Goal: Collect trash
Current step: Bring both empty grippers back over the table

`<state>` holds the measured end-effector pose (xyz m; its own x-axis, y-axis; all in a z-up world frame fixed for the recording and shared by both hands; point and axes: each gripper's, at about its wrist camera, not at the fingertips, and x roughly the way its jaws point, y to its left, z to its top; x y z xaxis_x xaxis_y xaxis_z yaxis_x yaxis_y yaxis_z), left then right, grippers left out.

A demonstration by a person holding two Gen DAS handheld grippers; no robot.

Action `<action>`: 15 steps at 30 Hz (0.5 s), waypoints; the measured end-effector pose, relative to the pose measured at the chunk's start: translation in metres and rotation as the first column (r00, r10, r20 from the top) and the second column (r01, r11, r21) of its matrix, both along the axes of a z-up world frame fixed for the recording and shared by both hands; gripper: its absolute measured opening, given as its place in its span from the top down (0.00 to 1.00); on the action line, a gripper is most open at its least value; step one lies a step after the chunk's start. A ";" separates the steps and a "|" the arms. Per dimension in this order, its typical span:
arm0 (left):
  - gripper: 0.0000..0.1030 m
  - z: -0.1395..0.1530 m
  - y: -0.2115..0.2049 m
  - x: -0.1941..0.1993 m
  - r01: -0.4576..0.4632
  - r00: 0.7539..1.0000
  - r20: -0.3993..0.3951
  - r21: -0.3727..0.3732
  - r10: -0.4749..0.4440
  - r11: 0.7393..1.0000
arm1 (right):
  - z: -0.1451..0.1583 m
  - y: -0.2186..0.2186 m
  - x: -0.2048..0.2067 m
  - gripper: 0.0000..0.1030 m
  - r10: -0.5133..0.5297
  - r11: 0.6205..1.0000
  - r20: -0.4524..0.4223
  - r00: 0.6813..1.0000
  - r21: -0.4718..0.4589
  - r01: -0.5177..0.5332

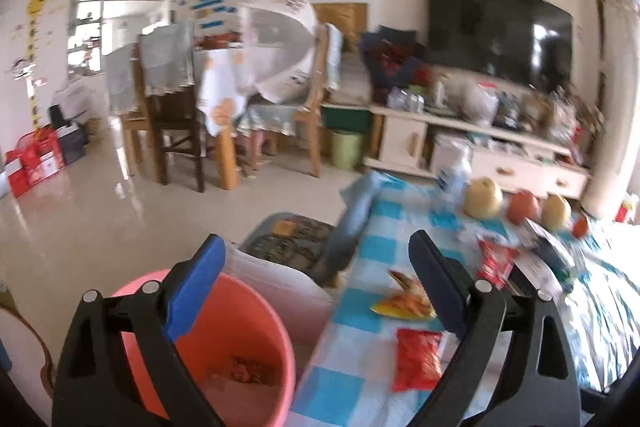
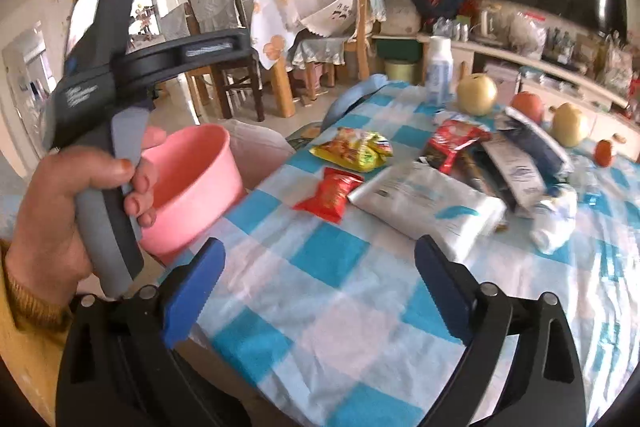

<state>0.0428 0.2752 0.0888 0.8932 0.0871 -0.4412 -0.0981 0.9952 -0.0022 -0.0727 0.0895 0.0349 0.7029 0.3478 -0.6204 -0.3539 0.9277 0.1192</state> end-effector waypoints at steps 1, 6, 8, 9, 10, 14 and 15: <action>0.09 0.000 -0.003 -0.003 0.013 1.000 0.000 0.005 -0.013 1.000 | -0.001 -0.003 -0.004 0.08 -0.001 1.000 0.006 1.000 -0.007 0.002; 0.09 -0.005 -0.017 -0.011 0.099 0.995 0.003 -0.047 -0.099 0.994 | 0.003 -0.020 -0.030 0.05 -0.020 0.998 0.063 0.998 -0.066 0.024; 0.09 -0.012 -0.019 -0.008 0.114 0.993 -0.025 -0.072 -0.116 0.991 | 0.003 -0.026 -0.037 0.05 -0.036 0.994 0.065 0.997 -0.100 0.043; 0.09 -0.016 -0.022 -0.006 0.108 0.992 -0.052 -0.073 -0.112 0.991 | 0.003 -0.031 -0.039 0.05 -0.045 0.993 0.060 0.997 -0.104 0.051; 0.09 -0.019 -0.024 -0.004 0.109 0.991 -0.065 -0.071 -0.113 0.992 | 0.003 -0.036 -0.041 0.05 -0.054 0.993 0.056 0.997 -0.102 0.060; 0.09 -0.031 -0.038 0.001 0.129 0.985 -0.108 -0.040 -0.133 0.991 | -0.001 -0.062 -0.044 0.05 -0.117 0.989 0.047 0.992 -0.089 0.121; 0.09 -0.032 -0.040 0.004 0.133 0.983 -0.120 -0.037 -0.137 0.990 | -0.003 -0.069 -0.042 0.05 -0.131 0.988 0.037 0.991 -0.077 0.133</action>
<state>0.0473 0.2353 0.0569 0.8353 -0.0448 -0.5480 0.0356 0.9990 -0.0275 -0.1148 0.0205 0.0319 0.7592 0.2016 -0.6188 -0.2301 0.9726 0.0345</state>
